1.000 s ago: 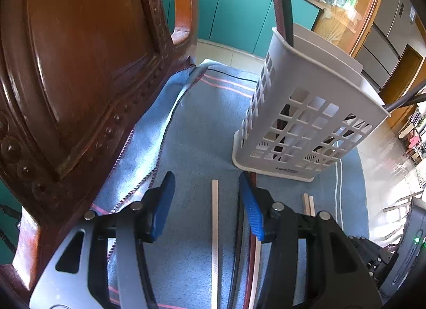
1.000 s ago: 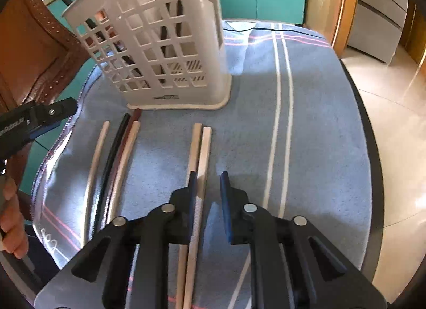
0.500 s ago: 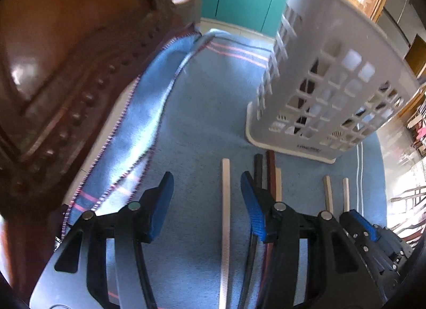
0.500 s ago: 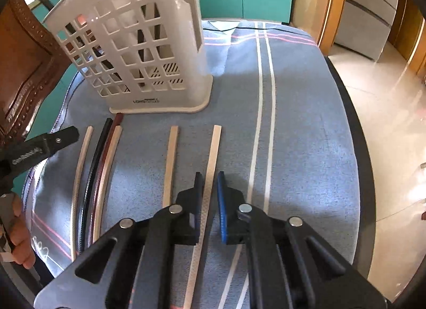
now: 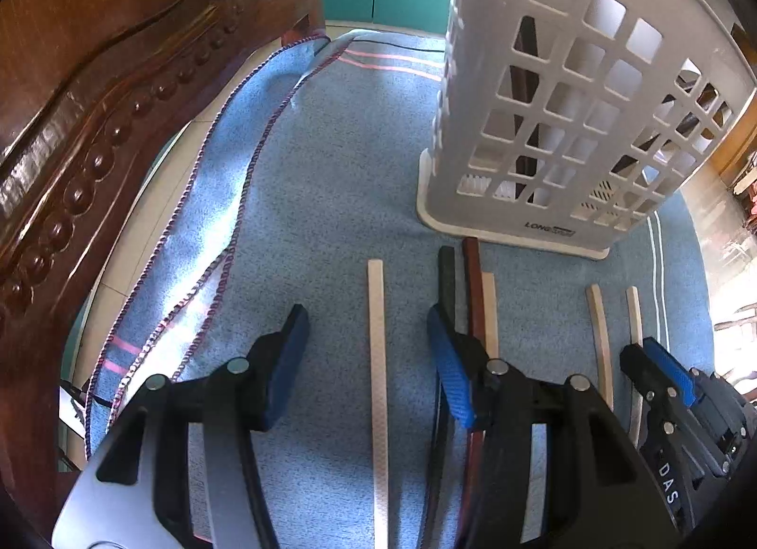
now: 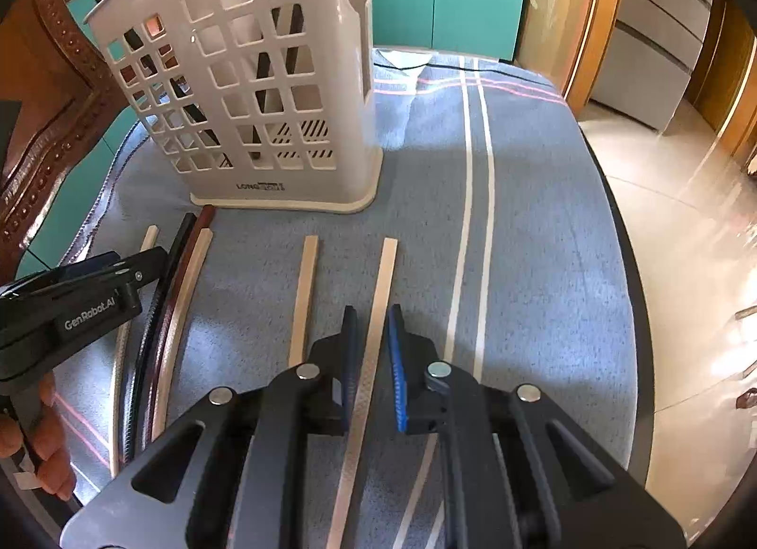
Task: Organize utensils
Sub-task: 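Align the right tool over a light wooden chopstick while the left tool centers on a dark chopstick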
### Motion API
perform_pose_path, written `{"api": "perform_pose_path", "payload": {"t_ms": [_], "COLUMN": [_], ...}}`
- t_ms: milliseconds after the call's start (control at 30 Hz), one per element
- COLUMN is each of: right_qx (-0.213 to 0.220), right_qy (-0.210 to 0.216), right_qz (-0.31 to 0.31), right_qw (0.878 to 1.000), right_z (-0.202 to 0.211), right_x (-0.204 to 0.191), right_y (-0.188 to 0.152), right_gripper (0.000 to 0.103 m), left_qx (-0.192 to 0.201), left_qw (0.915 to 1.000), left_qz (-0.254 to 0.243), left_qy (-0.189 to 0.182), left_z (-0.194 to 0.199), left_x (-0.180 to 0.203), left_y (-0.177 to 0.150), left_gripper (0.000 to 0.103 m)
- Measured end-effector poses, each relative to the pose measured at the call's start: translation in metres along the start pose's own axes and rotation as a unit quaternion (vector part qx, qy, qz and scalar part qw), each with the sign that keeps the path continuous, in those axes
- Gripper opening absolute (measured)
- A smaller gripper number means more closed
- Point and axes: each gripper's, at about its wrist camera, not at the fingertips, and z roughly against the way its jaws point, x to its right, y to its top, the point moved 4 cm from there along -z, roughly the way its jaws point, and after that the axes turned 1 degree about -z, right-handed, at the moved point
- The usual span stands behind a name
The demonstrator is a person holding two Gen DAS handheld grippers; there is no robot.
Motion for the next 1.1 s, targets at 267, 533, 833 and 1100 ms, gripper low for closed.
{"api": "perform_pose_path", "payload": {"t_ms": [267,533,833,1100], "right_qx": [0.012,0.018,0.019,0.019], "right_qy": [-0.003,-0.007,-0.011,-0.008], "right_qz": [0.0,0.003,0.005,0.007], "right_qw": [1.0,1.0,1.0,1.0], "right_z": [-0.002,-0.003,-0.003,-0.003], "right_x": [-0.001,-0.002,-0.003,-0.004], "right_y": [0.002,0.004,0.003,0.003], "right_gripper": [0.017,0.021,0.022,0.03], "left_qx": [0.006,0.006,0.006,0.006], "left_qw": [0.9998,0.9998,0.9998,0.9998], "left_qz": [-0.015,-0.019,-0.019,-0.019], "left_qy": [0.008,0.007,0.007,0.008], "left_z": [0.012,0.019,0.019,0.016], "left_x": [0.014,0.013,0.013,0.012], "left_y": [-0.013,-0.019,-0.019,-0.017], "left_gripper": [0.057,0.058,0.059,0.061]}}
